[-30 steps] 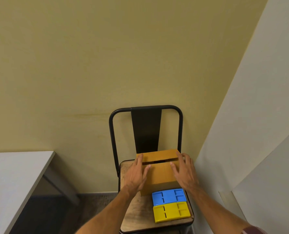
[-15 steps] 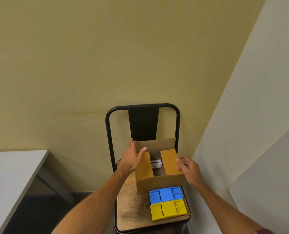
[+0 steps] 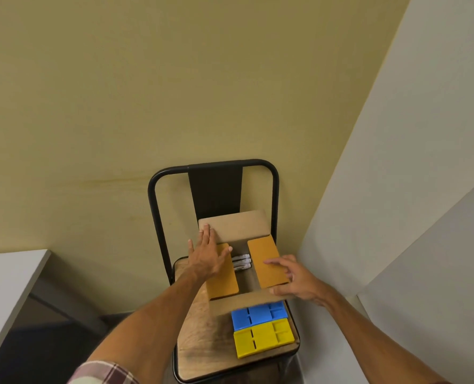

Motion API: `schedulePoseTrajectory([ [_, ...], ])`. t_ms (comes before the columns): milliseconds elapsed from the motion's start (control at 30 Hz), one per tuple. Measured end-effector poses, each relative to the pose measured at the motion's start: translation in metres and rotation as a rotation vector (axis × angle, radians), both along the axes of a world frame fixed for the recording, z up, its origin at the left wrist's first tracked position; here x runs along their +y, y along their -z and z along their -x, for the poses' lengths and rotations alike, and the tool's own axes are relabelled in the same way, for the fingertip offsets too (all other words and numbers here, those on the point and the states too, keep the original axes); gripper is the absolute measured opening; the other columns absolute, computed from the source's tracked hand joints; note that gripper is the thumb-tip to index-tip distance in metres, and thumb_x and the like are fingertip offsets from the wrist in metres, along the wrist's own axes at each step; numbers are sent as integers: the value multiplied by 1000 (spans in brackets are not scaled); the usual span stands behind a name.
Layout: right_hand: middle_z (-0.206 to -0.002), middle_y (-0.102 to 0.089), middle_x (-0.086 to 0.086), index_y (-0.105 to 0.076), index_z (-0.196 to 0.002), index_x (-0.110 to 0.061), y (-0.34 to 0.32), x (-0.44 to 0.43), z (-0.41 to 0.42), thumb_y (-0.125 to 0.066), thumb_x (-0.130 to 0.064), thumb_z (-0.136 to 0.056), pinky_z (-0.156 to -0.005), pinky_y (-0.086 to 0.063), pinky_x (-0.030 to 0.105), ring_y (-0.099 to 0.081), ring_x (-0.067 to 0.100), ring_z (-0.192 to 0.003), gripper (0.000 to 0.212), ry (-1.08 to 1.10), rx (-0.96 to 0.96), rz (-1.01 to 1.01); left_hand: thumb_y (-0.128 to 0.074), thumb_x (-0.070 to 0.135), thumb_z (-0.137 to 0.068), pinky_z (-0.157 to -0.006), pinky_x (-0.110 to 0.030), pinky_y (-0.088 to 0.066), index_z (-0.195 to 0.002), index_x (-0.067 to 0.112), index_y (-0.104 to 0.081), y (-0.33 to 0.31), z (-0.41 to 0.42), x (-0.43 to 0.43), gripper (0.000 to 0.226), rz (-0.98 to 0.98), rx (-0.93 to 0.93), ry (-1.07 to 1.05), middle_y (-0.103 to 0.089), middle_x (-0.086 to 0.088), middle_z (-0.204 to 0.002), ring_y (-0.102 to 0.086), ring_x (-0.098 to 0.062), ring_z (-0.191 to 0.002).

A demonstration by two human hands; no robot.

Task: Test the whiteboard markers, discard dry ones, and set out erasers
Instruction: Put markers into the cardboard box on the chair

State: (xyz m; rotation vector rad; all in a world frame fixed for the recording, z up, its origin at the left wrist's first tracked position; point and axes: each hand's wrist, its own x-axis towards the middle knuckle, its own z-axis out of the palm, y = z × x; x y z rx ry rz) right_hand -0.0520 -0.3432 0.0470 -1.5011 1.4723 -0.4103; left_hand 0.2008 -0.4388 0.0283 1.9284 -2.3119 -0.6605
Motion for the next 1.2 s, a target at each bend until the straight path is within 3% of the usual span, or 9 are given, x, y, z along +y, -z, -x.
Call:
schedulePoseTrajectory([
  [100, -134, -22, -6, -22, -142, -49, 3, 0, 3, -84, -54, -57, -109, -25, 39, -22, 18, -125, 104, -65, 343, 68, -29, 66, -95, -116, -53, 9, -154, 13, 12, 2, 2, -2, 90, -24, -25, 2, 20, -5, -161, 13, -25, -149],
  [167, -139, -14, -4, -4, -147, -44, 9, 4, 4, -82, -62, -51, -107, -21, 42, -16, 21, -128, 124, -25, 431, 87, -30, 69, -93, -115, -55, 11, -153, 13, 14, 5, 3, -2, 94, -41, -38, 9, 21, -5, -160, 15, -25, -148],
  [433, -156, 15, -2, 18, -142, -49, 21, 3, 0, -77, -68, -53, -113, -12, 57, 3, 29, -143, 132, -73, 513, 91, -36, 69, -91, -115, -58, 10, -152, 15, 19, 9, -3, -1, 98, -54, -117, 56, 23, -5, -160, 18, -29, -148],
  [600, -158, 13, -2, 11, -146, -43, 12, -14, -9, -31, -92, -63, -116, -3, 50, 6, 23, -145, 105, -58, 553, 239, -26, 74, -90, -115, -58, 13, -152, 13, 18, 5, 2, 13, 98, 56, -84, 31, 26, -6, -159, 24, -27, -145],
  [700, -159, 9, -3, 0, -149, -38, 14, -25, -26, 0, -91, -64, -115, 2, 48, 10, 19, -145, 100, -80, 639, 325, -24, 83, -83, -107, -63, 21, -150, 15, 21, 6, 10, 27, 106, 79, -113, 64, 33, -5, -155, 30, -28, -143],
  [800, -159, 7, -3, -3, -149, -39, 20, -28, -47, -28, -74, -84, -115, 4, 49, 12, 21, -145, 78, -144, 716, 355, -28, 86, -79, -101, -67, 23, -151, 19, 19, 10, 15, 41, 109, 67, -157, 122, 34, -4, -155, 29, -30, -143],
  [900, -158, 11, 0, -1, -148, -41, 25, -29, -62, -55, -55, -85, -114, 5, 49, 14, 27, -144, 85, -194, 788, 329, -41, 76, -83, -105, -71, 17, -153, 27, 14, 11, 14, 48, 102, 52, -190, 151, 31, -3, -157, 27, -31, -144],
  [1067, -159, 1, 1, -25, -146, -40, 18, -27, -68, -58, -30, -86, -116, -1, 49, 5, 27, -145, 69, -124, 757, 423, -36, 73, -84, -106, -70, 17, -153, 31, 14, -1, 3, 47, 95, 103, -168, 156, 27, -1, -158, 23, -31, -146],
  [1200, -150, -32, 5, -55, -130, -29, 10, -23, -55, -60, -15, -83, -112, -23, 44, -28, 25, -138, 49, 17, 707, 609, -7, 81, -74, -106, -70, 19, -152, 38, 13, -9, -19, 44, 91, 213, -176, 183, 25, 3, -159, 23, -29, -146],
])
